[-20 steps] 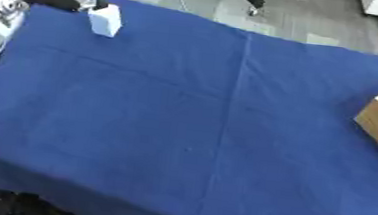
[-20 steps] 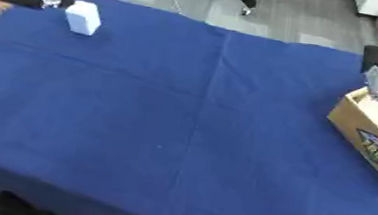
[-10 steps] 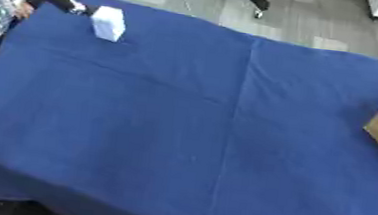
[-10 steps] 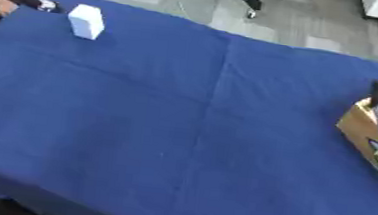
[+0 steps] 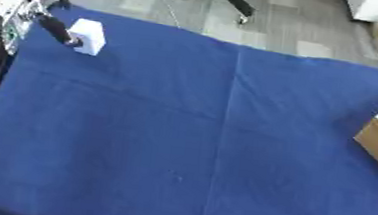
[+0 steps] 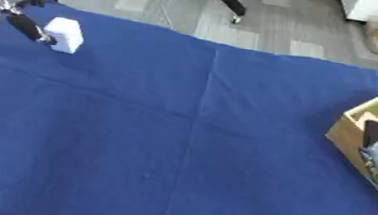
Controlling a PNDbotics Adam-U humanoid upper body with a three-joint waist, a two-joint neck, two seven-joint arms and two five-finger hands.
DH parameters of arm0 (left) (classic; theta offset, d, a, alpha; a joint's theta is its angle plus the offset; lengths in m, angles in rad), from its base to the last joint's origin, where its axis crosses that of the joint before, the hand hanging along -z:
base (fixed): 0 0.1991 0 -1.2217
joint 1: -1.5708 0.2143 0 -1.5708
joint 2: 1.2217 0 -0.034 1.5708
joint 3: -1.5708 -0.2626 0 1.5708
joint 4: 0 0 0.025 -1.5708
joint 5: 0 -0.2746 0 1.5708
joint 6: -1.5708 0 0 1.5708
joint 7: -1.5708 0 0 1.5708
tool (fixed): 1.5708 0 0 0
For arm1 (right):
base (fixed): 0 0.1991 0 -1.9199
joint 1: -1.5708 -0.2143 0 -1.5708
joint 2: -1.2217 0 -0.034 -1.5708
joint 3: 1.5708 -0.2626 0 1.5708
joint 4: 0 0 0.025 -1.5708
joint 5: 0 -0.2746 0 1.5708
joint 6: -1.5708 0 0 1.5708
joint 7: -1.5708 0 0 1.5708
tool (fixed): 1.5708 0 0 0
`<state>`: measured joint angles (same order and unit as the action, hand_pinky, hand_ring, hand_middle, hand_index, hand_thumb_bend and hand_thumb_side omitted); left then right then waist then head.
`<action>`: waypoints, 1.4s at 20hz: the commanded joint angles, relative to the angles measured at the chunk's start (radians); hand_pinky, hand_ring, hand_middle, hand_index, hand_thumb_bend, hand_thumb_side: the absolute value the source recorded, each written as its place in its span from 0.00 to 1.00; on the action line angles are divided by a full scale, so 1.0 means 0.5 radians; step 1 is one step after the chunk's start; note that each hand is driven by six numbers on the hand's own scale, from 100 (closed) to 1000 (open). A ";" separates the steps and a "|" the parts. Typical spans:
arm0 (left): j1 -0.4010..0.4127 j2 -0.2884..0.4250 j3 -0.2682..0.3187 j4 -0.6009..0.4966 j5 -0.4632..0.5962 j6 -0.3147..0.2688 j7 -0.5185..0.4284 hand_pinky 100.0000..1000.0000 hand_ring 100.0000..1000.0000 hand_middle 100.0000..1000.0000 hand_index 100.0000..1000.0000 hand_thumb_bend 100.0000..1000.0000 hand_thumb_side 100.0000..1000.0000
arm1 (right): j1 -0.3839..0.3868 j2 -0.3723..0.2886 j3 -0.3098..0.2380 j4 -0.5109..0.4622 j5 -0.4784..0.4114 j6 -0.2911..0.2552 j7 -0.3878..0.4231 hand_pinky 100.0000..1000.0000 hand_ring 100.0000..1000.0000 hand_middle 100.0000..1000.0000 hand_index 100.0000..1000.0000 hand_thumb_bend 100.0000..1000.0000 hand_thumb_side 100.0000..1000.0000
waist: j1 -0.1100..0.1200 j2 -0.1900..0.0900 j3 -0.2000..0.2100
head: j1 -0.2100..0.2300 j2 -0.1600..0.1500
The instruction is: Pick up the objects with one hand, pass them to the other hand, and then place them into the box on the other side of the table.
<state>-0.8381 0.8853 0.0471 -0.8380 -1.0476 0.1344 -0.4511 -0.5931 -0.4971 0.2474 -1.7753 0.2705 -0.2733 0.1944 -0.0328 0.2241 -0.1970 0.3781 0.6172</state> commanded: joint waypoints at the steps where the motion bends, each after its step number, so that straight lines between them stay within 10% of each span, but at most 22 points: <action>1: -0.070 0.037 0.028 0.044 -0.071 0.014 -0.074 0.80 0.78 0.79 0.85 0.46 0.26 | -0.031 -0.014 -0.009 -0.027 -0.018 -0.004 0.008 1.00 0.92 1.00 0.93 0.00 0.25 | -0.016 0.009 -0.013 | 0.011 -0.046; 21: -0.125 -0.011 0.086 0.157 -0.516 0.194 0.017 0.78 0.76 0.81 0.87 0.22 0.27 | -0.040 0.031 0.001 0.022 -0.018 -0.011 0.012 1.00 0.92 1.00 0.92 0.00 0.28 | -0.008 0.093 -0.088 | 0.017 -0.111; 28: -0.098 -0.065 0.094 0.163 -0.500 0.211 0.453 0.43 0.35 0.35 0.43 0.00 0.33 | -0.038 0.033 -0.002 0.027 -0.019 -0.011 0.007 1.00 0.92 1.00 0.92 0.00 0.28 | -0.014 0.098 -0.086 | 0.015 -0.122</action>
<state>-0.8761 0.8315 0.0849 -0.7496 -1.2976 0.2374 -0.2712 -0.5980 -0.4703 0.2534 -1.7563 0.2670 -0.2775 0.1992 -0.0328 0.2745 -0.2395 0.3861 0.5689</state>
